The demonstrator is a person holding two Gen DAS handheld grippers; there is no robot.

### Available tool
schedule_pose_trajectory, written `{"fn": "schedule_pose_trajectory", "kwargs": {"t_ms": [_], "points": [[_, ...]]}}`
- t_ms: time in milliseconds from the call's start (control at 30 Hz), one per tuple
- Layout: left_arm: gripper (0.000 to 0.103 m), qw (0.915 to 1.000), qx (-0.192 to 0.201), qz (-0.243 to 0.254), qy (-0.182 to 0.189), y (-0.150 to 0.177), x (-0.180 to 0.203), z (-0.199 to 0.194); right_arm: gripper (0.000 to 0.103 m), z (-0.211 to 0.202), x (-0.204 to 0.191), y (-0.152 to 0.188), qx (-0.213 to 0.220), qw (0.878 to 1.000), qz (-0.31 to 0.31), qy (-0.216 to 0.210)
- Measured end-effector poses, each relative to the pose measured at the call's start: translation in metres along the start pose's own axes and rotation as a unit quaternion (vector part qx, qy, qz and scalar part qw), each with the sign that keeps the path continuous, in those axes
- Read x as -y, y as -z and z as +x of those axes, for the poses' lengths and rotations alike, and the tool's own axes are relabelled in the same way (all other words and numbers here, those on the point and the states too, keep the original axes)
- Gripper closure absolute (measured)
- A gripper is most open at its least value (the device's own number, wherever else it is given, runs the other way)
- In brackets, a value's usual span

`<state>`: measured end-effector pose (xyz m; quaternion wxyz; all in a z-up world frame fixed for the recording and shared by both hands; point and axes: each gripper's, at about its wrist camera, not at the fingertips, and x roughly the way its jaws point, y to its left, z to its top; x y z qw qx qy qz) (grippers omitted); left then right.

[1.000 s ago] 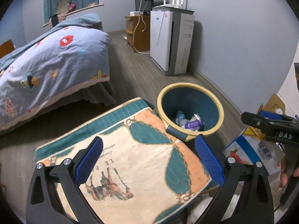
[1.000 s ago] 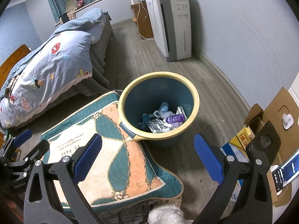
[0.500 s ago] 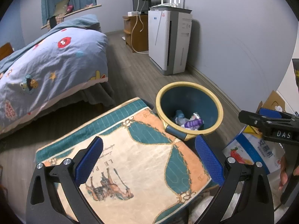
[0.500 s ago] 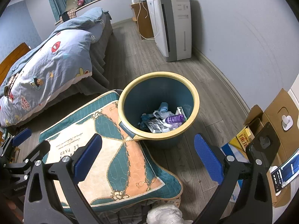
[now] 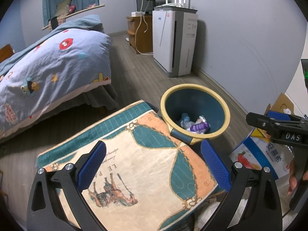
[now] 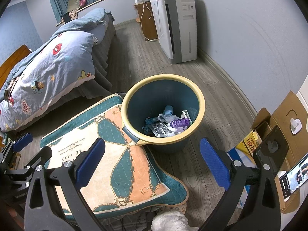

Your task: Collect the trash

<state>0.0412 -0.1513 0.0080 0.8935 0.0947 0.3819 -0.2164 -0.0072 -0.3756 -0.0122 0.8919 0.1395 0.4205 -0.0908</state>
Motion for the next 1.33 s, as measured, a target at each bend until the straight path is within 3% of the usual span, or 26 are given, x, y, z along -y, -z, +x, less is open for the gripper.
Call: {"fn": "schedule_pose_trajectory", "kwargs": {"t_ms": [900,1167,1333], "points": [[0.005,0.9999,0.015,-0.001,0.004,0.001,-0.002,-0.005,0.006,0.0,0.0,-0.001,-0.001,1.0,0.001,0.001],[0.005,0.9997,0.015,0.016,-0.012,-0.001,0.0,-0.007,0.006,0.001,0.001,0.0,-0.004,1.0,0.004,0.003],[0.005,0.9993,0.032,-0.011,-0.015,-0.005,-0.011,-0.023,0.006,0.008,-0.007,0.003,-0.017,1.0,0.021,0.013]]}}
